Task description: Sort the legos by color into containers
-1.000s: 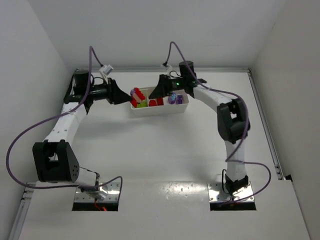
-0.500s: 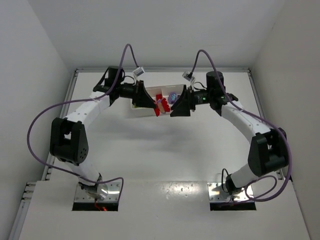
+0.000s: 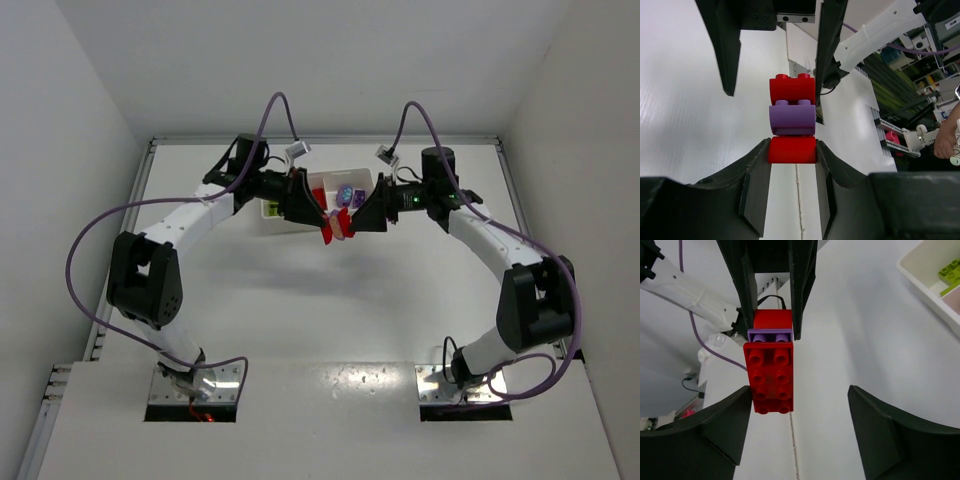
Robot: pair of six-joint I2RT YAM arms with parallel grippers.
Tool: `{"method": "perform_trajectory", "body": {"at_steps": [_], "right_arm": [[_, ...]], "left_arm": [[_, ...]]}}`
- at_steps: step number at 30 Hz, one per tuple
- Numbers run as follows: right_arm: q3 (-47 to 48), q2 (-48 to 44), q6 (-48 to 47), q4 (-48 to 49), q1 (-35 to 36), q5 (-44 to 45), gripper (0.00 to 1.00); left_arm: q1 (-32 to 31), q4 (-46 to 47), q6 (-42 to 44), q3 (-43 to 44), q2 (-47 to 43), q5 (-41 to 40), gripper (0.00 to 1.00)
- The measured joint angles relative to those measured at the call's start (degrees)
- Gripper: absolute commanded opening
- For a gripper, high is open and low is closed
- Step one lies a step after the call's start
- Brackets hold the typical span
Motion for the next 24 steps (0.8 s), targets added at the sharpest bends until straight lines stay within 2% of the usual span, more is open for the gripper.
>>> {"method": "perform_trajectory", "body": {"at_steps": [2, 8, 11, 12, 14, 17, 18, 20, 24], "right_arm": [[0.02, 0.02, 0.92, 0.92, -0.02, -0.33, 0.63], [0.02, 0.33, 2.78, 2.32, 0.09, -1.92, 0.63], [0.02, 0.39, 3.23, 2.71, 0.33, -2.73, 0.53], [0.02, 0.39, 3.45, 2.89, 0.46, -3.04, 0.45], [0.02, 0.39, 3.72, 3.13, 0.72, -3.43, 0.40], [0.04, 0.42, 4.22, 3.30, 0.96, -4.04, 0.24], [0.09, 0.42, 4.55, 3.41, 0.96, -4.28, 0.14], [0.15, 0.42, 4.76, 3.48, 0.94, -4.50, 0.09], [0.15, 0.48, 4.72, 3.45, 0.79, -4.48, 0.04]], "left_arm": [[-0.09, 0.07, -0.04, 0.00, 0.00, -0.11, 0.01], [-0.11, 0.04, -0.26, 0.00, 0.02, -0.11, 0.01], [-0.11, 0.04, -0.26, 0.00, 0.02, 0.00, 0.01], [-0.11, 0.04, -0.26, 0.00, 0.04, 0.02, 0.01], [-0.17, 0.04, -0.35, 0.00, 0.15, 0.11, 0.01], [-0.37, -0.07, -0.44, 0.00, 0.35, 0.28, 0.01], [-0.46, -0.04, -0.44, 0.00, 0.44, 0.26, 0.01], [-0.55, 0.02, -0.44, -0.02, 0.57, 0.11, 0.01], [-0.24, 0.07, -0.02, -0.79, 0.24, -0.76, 0.01]]}}
